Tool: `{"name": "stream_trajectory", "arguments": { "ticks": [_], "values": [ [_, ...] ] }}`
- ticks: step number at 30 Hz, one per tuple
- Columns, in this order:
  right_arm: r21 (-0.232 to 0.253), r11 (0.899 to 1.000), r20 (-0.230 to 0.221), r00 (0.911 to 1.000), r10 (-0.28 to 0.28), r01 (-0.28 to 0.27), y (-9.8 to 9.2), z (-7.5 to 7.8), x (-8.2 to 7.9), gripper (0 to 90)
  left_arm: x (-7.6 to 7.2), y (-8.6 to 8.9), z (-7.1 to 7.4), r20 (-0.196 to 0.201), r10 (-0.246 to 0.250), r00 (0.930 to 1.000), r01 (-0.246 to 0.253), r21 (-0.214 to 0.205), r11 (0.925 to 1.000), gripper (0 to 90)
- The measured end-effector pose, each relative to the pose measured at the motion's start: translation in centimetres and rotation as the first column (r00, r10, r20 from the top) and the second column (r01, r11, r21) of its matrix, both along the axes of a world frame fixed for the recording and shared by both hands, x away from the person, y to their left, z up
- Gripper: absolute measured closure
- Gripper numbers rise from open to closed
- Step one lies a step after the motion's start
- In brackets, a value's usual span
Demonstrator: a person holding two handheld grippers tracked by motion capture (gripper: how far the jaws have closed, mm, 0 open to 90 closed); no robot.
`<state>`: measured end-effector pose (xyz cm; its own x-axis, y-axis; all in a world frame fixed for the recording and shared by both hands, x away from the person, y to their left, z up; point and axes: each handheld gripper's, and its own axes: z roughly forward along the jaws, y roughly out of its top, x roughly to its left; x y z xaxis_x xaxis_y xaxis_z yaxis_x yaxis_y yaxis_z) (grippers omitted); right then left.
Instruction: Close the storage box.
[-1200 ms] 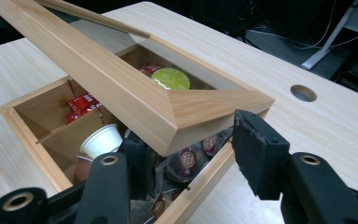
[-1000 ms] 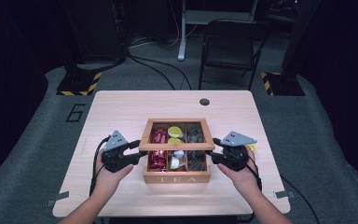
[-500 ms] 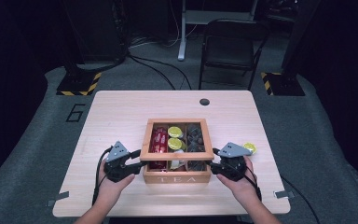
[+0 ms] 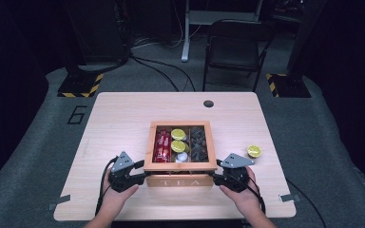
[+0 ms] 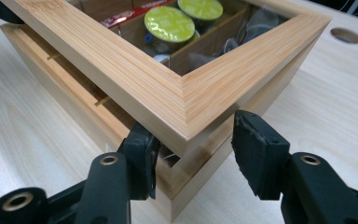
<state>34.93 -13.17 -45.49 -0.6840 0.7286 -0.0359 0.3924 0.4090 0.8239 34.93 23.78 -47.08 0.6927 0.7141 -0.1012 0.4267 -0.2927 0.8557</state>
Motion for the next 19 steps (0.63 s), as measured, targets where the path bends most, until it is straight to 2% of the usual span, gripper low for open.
{"name": "stream_trajectory", "arguments": {
  "ticks": [5, 8, 10, 12, 14, 15, 17, 19],
  "values": [
    [-0.013, 1.000, -0.010, 0.9999, 0.005, -0.006, -0.1, -0.5, -0.2, 47.8, -0.4, -0.1, -0.1, 0.009, -0.030, 0.9995, 0.030, 0.024, 0.9993, 46.7],
    [-0.007, 1.000, -0.022, 0.9996, 0.016, -0.016, -0.2, -0.5, -0.3, 42.1, -0.5, -0.3, -0.2, 0.004, -0.023, 0.9997, 0.023, 0.023, 0.9995, 38.3],
    [-0.022, 0.999, -0.035, 0.9990, 0.030, -0.031, -0.2, -0.6, -0.4, 38.1, -0.7, -0.4, -0.3, -0.029, -0.048, 0.9984, 0.050, 0.057, 0.9971, 34.6],
    [-0.048, 0.998, -0.039, 0.9986, 0.037, -0.039, 0.0, -0.9, -0.8, 35.0, -1.0, -0.6, -0.6, -0.012, -0.053, 0.9986, 0.053, 0.085, 0.9950, 33.3],
    [-0.049, 0.998, -0.016, 0.9989, 0.043, -0.044, -0.1, -0.8, -1.4, 33.8, -1.3, -0.6, -0.3, -0.020, -0.062, 0.9979, 0.063, 0.064, 0.9960, 31.5],
    [-0.038, 0.999, -0.016, 0.9993, 0.034, -0.035, -0.1, -0.7, -1.5, 32.1, -1.5, -0.5, -0.1, -0.006, -0.057, 0.9983, 0.057, 0.054, 0.9969, 31.2],
    [-0.009, 0.999, -0.009, 0.9994, 0.034, -0.034, -0.4, -0.2, -1.7, 30.9, -1.8, -0.4, 0.1, -0.006, -0.056, 0.9984, 0.056, 0.037, 0.9977, 30.9],
    [-0.007, 1.000, -0.003, 0.9998, 0.017, -0.017, -0.7, -0.3, -1.9, 30.8, -2.0, -0.2, 0.1, -0.007, -0.054, 0.9985, 0.054, 0.030, 0.9981, 31.0]
  ]
}}
